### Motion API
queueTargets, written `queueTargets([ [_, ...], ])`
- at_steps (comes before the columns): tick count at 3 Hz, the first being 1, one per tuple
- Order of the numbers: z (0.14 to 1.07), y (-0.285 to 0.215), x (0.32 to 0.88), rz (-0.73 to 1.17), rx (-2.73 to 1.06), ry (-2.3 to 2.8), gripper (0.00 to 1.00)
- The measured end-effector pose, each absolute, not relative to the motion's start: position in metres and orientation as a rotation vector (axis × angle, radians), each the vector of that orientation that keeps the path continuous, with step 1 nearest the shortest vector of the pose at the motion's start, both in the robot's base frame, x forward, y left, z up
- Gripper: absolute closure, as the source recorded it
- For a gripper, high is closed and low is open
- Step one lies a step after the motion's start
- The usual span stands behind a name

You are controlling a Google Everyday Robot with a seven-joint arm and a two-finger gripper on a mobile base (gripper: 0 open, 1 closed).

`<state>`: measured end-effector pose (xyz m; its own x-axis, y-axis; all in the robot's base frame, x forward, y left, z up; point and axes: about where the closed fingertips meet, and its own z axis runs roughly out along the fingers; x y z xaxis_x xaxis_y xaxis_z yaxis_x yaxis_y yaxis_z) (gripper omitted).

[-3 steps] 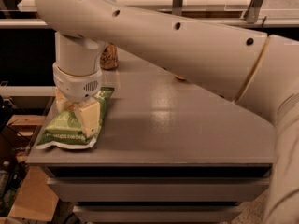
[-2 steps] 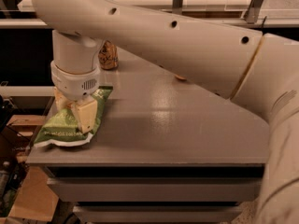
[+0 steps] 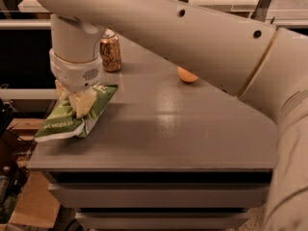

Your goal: Pick green jalapeno chip bag

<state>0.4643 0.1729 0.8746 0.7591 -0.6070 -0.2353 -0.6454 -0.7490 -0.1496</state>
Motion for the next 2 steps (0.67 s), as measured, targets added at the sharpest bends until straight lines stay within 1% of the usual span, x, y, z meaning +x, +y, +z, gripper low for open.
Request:
queueTargets([
  [2,0.934,0.162,0.48,0.117,-2.646,0.977,1.0],
])
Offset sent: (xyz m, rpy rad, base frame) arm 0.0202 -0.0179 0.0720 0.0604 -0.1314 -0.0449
